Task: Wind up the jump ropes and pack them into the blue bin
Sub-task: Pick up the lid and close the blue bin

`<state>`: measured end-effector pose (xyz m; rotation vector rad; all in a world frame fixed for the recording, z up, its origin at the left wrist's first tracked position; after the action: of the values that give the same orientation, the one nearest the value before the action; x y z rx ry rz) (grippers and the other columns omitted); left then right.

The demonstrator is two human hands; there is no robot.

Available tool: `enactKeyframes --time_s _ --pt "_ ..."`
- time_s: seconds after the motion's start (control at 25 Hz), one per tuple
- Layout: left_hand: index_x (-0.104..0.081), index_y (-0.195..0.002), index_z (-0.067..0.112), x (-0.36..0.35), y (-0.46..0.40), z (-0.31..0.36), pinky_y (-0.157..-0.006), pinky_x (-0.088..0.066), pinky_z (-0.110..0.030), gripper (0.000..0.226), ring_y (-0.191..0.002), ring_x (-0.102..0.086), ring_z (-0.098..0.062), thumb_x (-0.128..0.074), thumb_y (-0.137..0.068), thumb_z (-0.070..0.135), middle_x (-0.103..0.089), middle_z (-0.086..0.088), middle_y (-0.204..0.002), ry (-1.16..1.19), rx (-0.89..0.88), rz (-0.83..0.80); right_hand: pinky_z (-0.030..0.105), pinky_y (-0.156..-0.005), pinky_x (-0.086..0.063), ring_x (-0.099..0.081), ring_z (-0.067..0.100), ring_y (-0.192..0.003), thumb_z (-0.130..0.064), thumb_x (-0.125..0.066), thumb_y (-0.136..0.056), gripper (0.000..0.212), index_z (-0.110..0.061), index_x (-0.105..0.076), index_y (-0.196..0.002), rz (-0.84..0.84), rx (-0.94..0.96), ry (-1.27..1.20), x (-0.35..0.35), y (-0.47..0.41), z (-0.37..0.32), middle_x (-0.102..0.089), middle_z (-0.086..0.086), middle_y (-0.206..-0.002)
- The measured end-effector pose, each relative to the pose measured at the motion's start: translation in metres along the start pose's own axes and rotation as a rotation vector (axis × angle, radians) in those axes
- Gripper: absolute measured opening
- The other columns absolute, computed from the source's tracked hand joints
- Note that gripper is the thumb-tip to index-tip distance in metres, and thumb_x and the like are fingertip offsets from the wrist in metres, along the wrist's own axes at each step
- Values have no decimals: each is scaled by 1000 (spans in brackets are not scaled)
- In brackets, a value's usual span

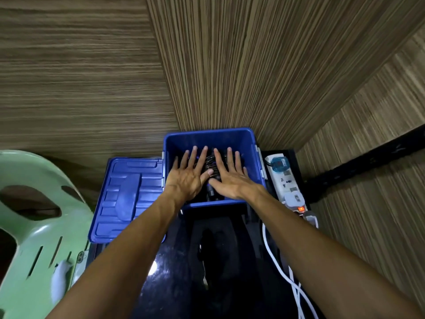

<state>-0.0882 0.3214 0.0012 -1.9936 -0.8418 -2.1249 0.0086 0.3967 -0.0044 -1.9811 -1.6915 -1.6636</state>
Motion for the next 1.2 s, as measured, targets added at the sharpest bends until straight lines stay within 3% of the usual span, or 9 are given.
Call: enactKeyframes --time_s 0.24,0.4,0.48,0.6,0.76,0.92,1.08,1.16,1.2 --pt "16 -151 24 39 25 -2 -119 -4 -48 69 -149 4 -33 -2 -93 58 7 -13 -161 30 9 89 55 -121 -6 17 28 -150 -44 -53 -93 90 -42 15 -153 107 27 -26 37 27 -28 22 5 -162" --pt "-32 -150 14 68 66 -32 -110 -32 -54 77 -141 -32 -35 4 -97 58 -32 -20 -153 121 99 262 53 -121 -11 10 31 -151 -46 -53 -95 86 -30 4 -158 262 133 109 56 53 -80 11 12 -164" --pt "-42 -145 13 67 85 -51 -105 -38 -54 73 -138 -39 -33 -3 -99 54 -39 -19 -150 126 146 242 50 -121 -9 12 31 -150 -47 -50 -97 83 -26 2 -158 293 186 150 52 58 -104 10 14 -164" --pt "-43 -144 12 55 126 -99 -104 -40 -54 72 -138 -40 -33 -2 -100 52 -40 -20 -149 125 242 267 45 -121 -3 17 30 -150 -46 -48 -99 80 -19 -2 -159 317 323 200 22 69 -160 13 17 -163" --pt "-38 -141 11 6 169 -146 -94 -48 -56 68 -130 -49 -36 -3 -100 53 -46 -21 -144 151 330 247 42 -123 -1 20 28 -149 -40 -49 -100 80 -13 -1 -158 213 459 262 -52 70 -208 18 15 -162" --pt "-53 -136 8 -41 180 -178 -91 -50 -56 77 -126 -52 -37 0 -100 51 -48 -22 -142 221 377 177 40 -123 -2 20 28 -149 -41 -54 -98 86 -11 0 -157 95 479 277 -116 55 -229 18 14 -162" --pt "-4 -154 14 -96 180 -188 -114 -19 -53 67 -149 -6 -33 -7 -99 52 5 -17 -161 221 415 49 47 -122 -5 18 32 -149 -47 -62 -90 100 -13 3 -157 54 427 332 -165 27 -226 17 16 -162" --pt "1 -155 15 -121 173 -200 -115 -16 -53 67 -148 1 -36 -6 -100 54 11 -16 -160 302 430 -2 48 -120 -4 18 33 -149 -53 -62 -89 103 -15 6 -158 64 410 374 -181 10 -220 18 16 -162" --pt "-2 -155 13 -131 168 -204 -117 -17 -53 74 -147 0 -39 7 -96 57 10 -18 -160 301 410 2 49 -120 -3 18 33 -149 -56 -60 -89 104 -16 7 -157 76 409 396 -187 4 -216 19 15 -162"
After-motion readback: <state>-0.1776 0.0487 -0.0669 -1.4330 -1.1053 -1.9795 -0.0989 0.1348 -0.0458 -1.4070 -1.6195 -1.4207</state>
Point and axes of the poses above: each hand's wrist, its own y-axis away from the middle knuckle, its own x-axis out of the back of the hand, z = x × y, the point moved 8 cm from there along -y, towards the middle knuckle
